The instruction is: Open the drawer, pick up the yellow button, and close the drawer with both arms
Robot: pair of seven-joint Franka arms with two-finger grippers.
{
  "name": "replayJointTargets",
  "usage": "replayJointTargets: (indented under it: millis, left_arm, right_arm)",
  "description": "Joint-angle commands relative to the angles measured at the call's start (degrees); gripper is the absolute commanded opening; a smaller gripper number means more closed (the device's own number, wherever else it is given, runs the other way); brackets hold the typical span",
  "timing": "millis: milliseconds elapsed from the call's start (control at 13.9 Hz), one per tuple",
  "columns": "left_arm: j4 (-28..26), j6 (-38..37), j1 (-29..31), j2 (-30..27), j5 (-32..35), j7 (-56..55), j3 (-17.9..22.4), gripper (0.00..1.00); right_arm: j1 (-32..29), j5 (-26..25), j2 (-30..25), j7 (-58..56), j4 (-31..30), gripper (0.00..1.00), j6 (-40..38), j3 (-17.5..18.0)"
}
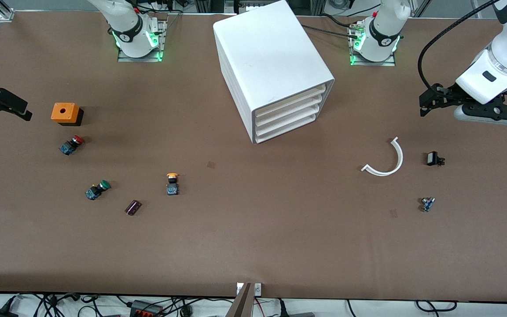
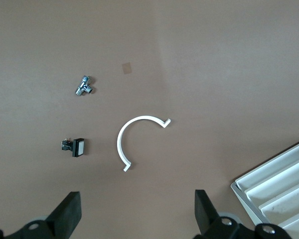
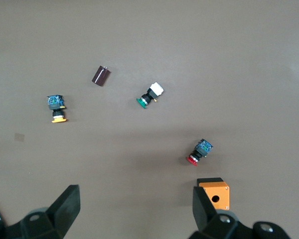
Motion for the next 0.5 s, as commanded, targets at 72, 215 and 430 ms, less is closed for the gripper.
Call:
replayJointTargets:
  millis: [72, 215, 430]
  left_arm:
    - [2.5, -1.7, -0.3, 1.0, 1.4, 0.6, -0.2, 1.00]
    - [2.5, -1.9, -0.3, 1.0, 1.4, 0.6, -0.2, 1.00]
    - [2.5, -1.9, -0.3, 1.0, 1.4, 0.6, -0.2, 1.00]
  right_arm:
    - [-0.5, -2.1, -0.9, -1.4, -0.7, 1.00, -0.8, 0.6]
    - [-0.4, -2.1, -0.9, -1.4, -0.7, 1.00, -0.8, 0.6]
    - [-0.4, -2.1, -0.9, -1.5, -0.7, 1.00, -0.8, 0.7]
